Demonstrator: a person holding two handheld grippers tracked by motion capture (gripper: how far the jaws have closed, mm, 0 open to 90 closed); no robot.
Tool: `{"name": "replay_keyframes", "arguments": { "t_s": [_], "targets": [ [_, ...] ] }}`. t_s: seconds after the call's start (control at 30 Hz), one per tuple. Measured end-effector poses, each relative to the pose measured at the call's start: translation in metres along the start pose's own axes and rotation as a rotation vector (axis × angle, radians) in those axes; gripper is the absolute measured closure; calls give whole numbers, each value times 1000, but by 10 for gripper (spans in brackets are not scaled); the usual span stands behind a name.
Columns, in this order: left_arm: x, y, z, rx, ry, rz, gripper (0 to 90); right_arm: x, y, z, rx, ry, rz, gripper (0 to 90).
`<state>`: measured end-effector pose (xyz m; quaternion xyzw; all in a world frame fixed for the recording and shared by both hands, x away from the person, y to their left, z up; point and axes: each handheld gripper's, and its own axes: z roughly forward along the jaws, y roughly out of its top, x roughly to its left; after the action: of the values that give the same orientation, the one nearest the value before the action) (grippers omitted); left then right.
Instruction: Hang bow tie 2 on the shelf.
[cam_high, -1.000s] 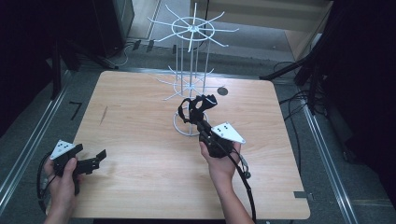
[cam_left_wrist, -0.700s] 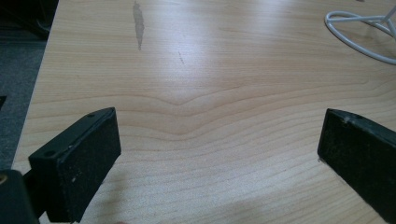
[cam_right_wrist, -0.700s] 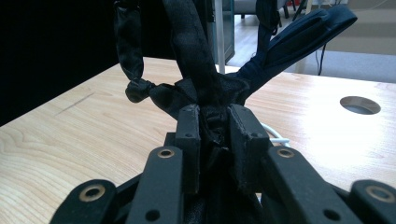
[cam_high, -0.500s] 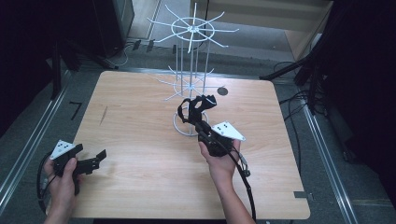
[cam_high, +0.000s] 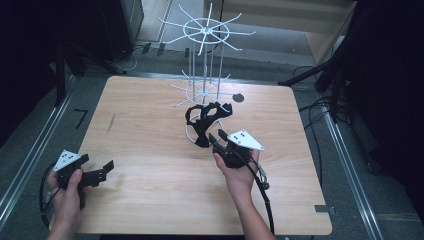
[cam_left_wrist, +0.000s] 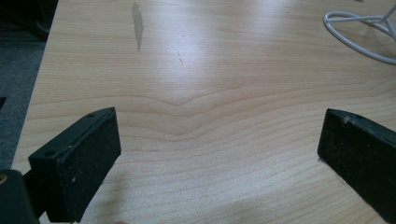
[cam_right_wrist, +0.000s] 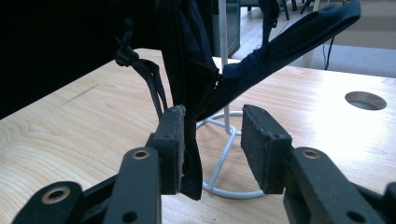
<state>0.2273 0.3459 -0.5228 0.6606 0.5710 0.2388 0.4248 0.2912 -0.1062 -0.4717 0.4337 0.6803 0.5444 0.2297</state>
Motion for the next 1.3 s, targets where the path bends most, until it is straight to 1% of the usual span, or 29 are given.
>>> {"name": "replay_keyframes", "arguments": {
  "t_s": [0.13,0.3,0.37,0.43,0.47,0.57,0.67,0.7,0.8,0.9,1.07,1.3],
  "targets": [
    [0,0,0,0,0,1,0,-2,1,-4,1,8,-11,562],
    [0,0,0,-1,1,1,0,-6,1,-9,7,24,-21,480],
    [0,0,0,-1,2,1,0,-7,1,-10,13,49,-23,433],
    [0,0,0,-1,2,1,0,-7,1,-12,20,63,-42,378],
    [0,0,0,-1,2,1,0,-7,0,-13,23,71,-44,344],
    [0,0,0,-1,1,0,0,-8,0,-16,30,82,-48,254],
    [0,0,0,-1,1,0,0,-9,-1,-19,39,95,-55,229],
    [0,0,0,-2,1,0,0,-10,-1,-21,38,101,-56,203],
    [0,0,0,-1,1,1,0,-14,-2,-25,38,101,-43,127],
    [0,0,0,-1,2,3,0,-21,-5,-30,33,94,-24,93],
    [0,0,0,0,2,2,0,-33,-9,-40,37,67,-25,67],
    [0,0,0,-1,3,3,0,-50,-17,-53,42,37,-2,34]
  ]
}}
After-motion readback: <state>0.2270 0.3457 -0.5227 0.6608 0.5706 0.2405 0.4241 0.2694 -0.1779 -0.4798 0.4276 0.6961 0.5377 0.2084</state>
